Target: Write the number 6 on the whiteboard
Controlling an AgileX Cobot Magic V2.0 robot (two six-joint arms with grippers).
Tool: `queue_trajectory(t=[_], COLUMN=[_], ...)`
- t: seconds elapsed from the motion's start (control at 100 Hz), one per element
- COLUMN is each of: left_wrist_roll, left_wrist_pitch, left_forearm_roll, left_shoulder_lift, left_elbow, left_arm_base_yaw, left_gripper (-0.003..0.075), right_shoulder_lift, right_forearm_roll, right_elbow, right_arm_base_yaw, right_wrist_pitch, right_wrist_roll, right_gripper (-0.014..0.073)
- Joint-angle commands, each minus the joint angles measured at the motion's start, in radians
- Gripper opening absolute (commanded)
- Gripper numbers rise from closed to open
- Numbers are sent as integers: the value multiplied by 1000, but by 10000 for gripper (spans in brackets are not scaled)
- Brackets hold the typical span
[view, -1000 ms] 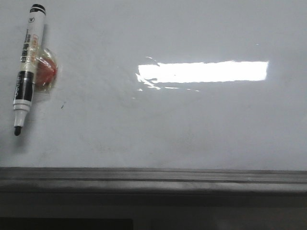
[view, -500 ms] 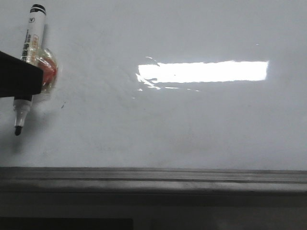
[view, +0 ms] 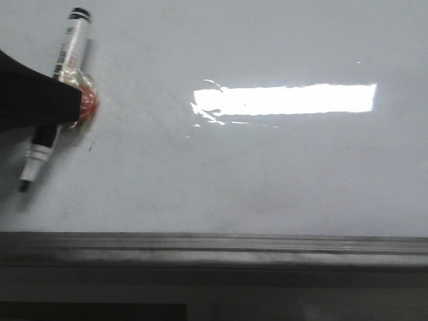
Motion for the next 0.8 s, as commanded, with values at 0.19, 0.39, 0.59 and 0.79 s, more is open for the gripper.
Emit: queue_trajectory(t=[0.19, 0.39, 0.59, 0.79], left_wrist_roll=[-10, -10, -10, -8], left_wrist_pitch=[16, 29, 137, 164], left_forearm_roll=[-39, -35, 97, 199], left_shoulder_lift=[26, -15, -87, -95], left_elbow=[-14, -15, -72, -109], left_arm_base_yaw=[-2, -6, -83, -181], left_gripper=[-19, -19, -19, -19], right_shoulder_lift=[19, 21, 70, 193], right_forearm_roll=[6, -14, -100, -138], right_elbow=[-37, -37, -62, -176], right_arm_base_yaw=[3, 148, 368, 527], right_wrist_pitch=[-125, -135, -131, -67], right_wrist_roll=[-7, -7, -16, -88], right_gripper=[-64, -64, -64, -64])
